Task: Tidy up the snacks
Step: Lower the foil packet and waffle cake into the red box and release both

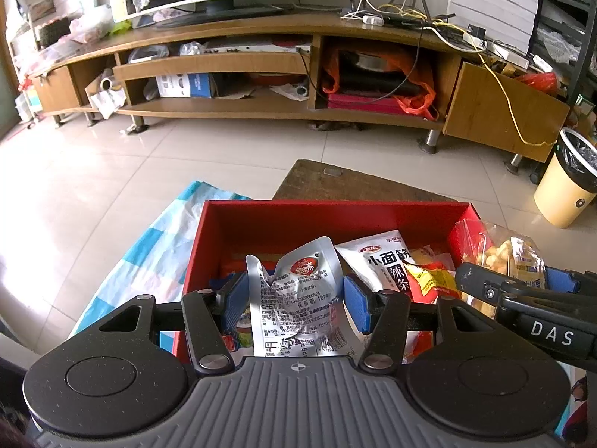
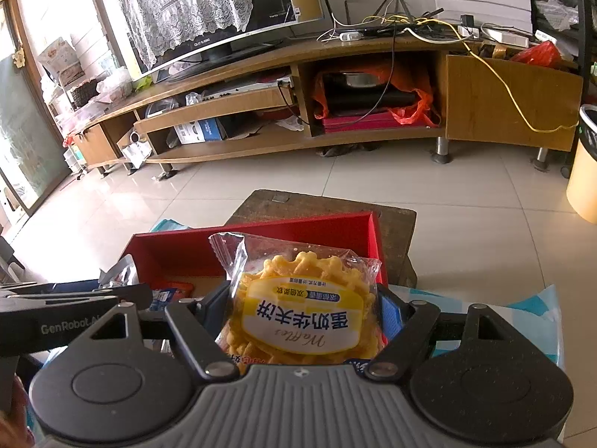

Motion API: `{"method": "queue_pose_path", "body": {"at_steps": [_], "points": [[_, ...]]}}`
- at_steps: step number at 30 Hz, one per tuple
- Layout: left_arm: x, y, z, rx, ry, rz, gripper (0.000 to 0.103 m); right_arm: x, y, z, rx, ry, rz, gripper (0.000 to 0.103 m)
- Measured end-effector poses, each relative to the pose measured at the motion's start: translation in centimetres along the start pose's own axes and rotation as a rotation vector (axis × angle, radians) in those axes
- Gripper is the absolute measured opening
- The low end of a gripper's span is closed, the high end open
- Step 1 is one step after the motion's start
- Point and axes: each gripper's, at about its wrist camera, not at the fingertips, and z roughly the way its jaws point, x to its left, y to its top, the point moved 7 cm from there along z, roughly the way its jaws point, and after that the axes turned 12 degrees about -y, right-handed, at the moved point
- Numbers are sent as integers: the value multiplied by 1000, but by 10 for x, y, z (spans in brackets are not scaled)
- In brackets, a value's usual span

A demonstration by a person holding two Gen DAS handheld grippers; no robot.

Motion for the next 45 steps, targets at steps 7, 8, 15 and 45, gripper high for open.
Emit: {"method": "queue_pose_path", "body": {"at_steps": [7,8,15,45], "points": [[-3,2,3,3,-2,5,63,6,0,2,0,-8,-23,76],[-3,2,3,4,-2,6,63,7,0,2,1,-8,-26,76],[-3,1,8,14,-2,8,63,9,-2,10,20,-8,-36,76],[4,-1,14,39,38,6,81,8,0,23,53,-29,-15,81]]}}
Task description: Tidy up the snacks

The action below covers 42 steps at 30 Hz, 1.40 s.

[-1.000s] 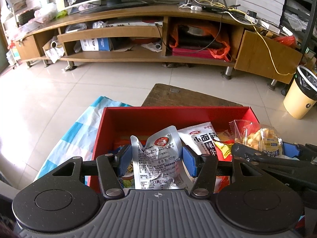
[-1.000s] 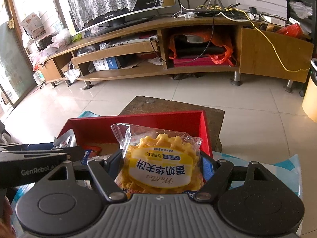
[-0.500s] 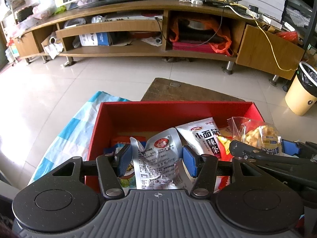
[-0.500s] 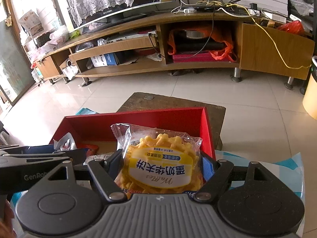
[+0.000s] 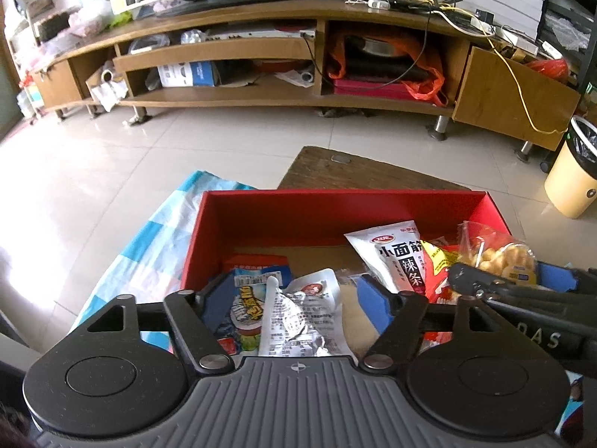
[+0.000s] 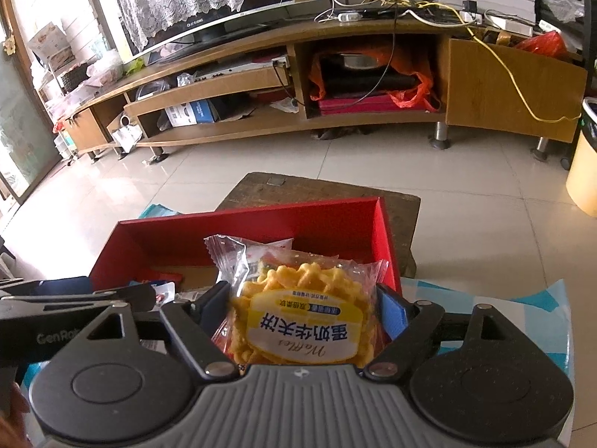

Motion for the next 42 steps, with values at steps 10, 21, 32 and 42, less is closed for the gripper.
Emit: {"method": "queue_pose_path", "body": {"at_steps": [10,21,32,42], "points": [[3,-2,-17,-20,0,-12,88,-3,1,-16,-29,-9,-7,82],[-1,-12,-32,-25,4,-6,91,-8,-5,-39,-55,-24,-17,82],[-4,-32,-50,-34,-4,-20,101,-18,-28,-67,-56,-37,-10,82],[-11,-53,-64,-41,24,21,103,-20,-52,-86,-31,-21,18,82]]}}
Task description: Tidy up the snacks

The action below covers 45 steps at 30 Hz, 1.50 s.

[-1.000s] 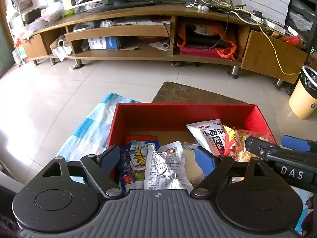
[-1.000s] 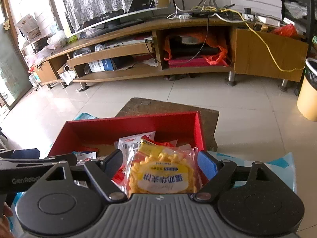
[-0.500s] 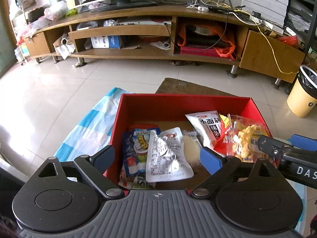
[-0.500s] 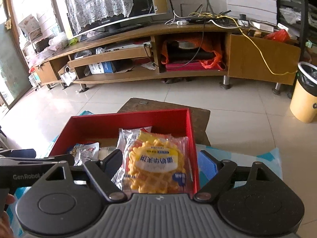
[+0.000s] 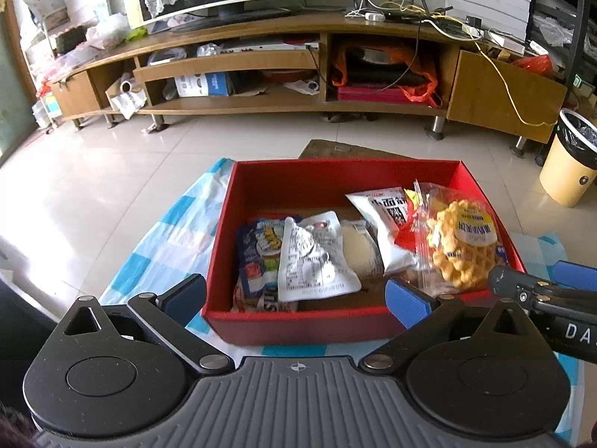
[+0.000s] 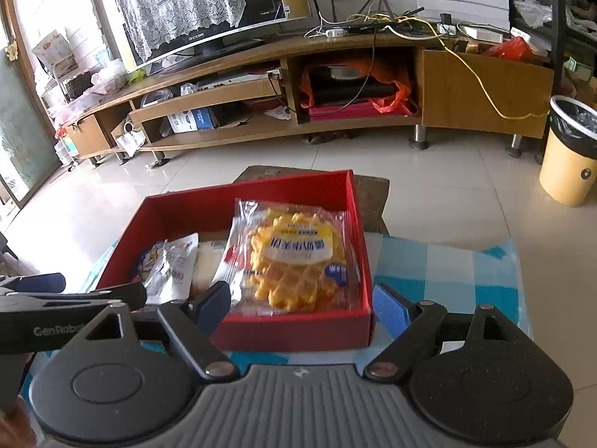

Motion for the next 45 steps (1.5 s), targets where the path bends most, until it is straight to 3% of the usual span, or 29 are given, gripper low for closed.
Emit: {"method": "queue_pose_path", "body": {"at_steps": [12,34,45], "points": [[-11,-21,-15,-6,11,33,103,-8,-20,-18,11,-4,23,83],[-19,-37,-50,-70,-73,42,102,-10,-38,-54,-15,26,48,83],[-23,-41,-51,-73,-67,71,103,-12,-44,-56,-6,24,46,83]]}}
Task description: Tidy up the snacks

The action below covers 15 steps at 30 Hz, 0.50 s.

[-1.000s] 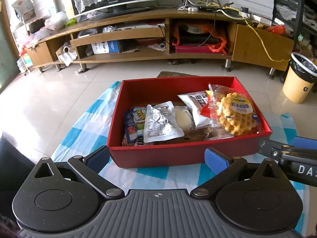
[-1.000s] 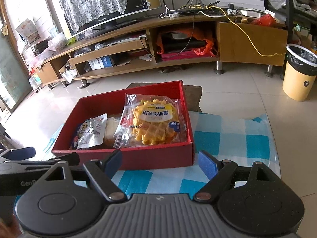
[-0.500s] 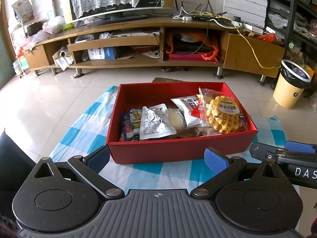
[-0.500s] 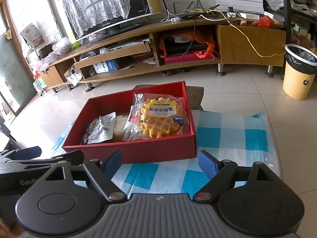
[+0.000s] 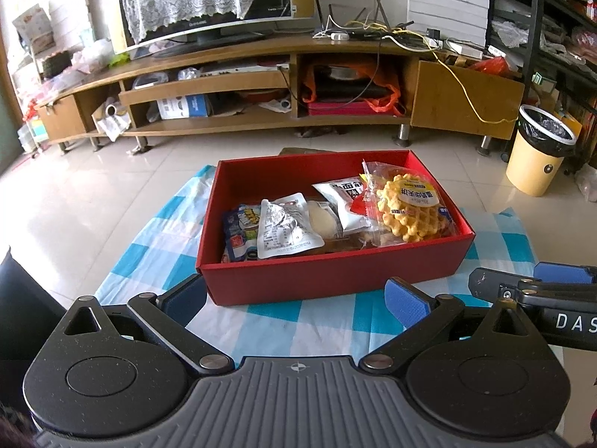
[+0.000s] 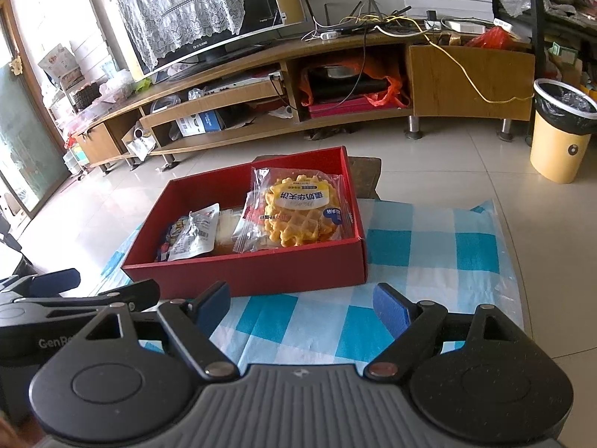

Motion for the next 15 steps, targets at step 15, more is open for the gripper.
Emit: {"method": "queue_pose_path", "body": {"at_steps": [15], "points": [[-2,-2,-5,-16,15,9,103,0,-3,-2,6,2,1,83]]}}
